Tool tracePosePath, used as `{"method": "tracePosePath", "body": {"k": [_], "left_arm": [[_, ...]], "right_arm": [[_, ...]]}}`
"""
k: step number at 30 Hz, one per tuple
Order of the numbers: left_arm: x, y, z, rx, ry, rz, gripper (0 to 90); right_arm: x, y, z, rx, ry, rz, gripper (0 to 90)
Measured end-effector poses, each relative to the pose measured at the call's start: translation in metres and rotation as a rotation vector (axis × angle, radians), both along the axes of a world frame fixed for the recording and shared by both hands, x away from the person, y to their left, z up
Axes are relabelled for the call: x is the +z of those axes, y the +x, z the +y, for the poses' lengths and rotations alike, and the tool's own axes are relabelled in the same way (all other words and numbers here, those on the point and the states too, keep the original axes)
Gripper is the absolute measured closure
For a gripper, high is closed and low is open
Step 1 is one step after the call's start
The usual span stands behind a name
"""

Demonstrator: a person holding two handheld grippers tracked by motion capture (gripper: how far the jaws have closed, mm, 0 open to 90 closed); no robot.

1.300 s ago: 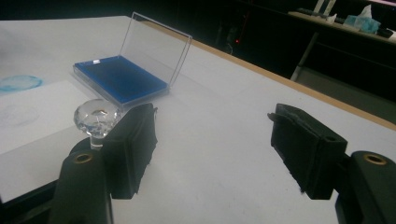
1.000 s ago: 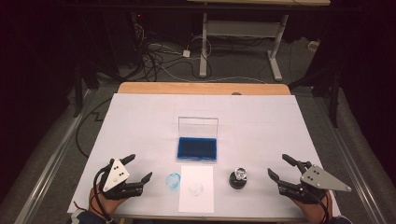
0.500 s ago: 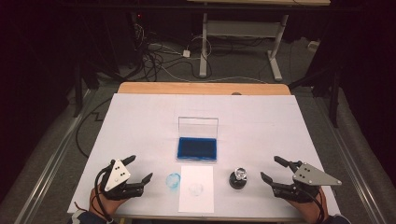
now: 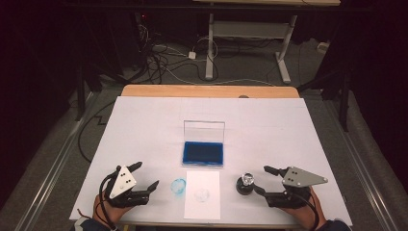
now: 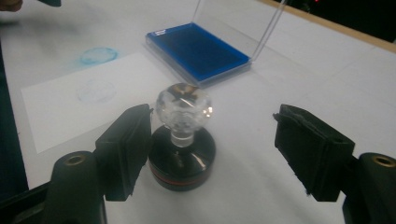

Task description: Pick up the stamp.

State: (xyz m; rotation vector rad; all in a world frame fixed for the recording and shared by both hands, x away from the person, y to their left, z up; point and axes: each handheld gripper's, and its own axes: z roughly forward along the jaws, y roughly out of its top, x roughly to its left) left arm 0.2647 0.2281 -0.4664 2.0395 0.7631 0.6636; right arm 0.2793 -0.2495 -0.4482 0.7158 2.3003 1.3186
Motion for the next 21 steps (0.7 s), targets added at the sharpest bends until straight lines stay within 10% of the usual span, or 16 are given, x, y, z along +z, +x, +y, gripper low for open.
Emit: {"method": "tracePosePath", "body": {"k": [21], "left_arm": [[-0.003,0.001,-0.002,-0.014,0.009,0.014,19.4]], "right_arm": [[-0.021,0.031,0.030,0.048,-0.072,0.116,37.3]]}}
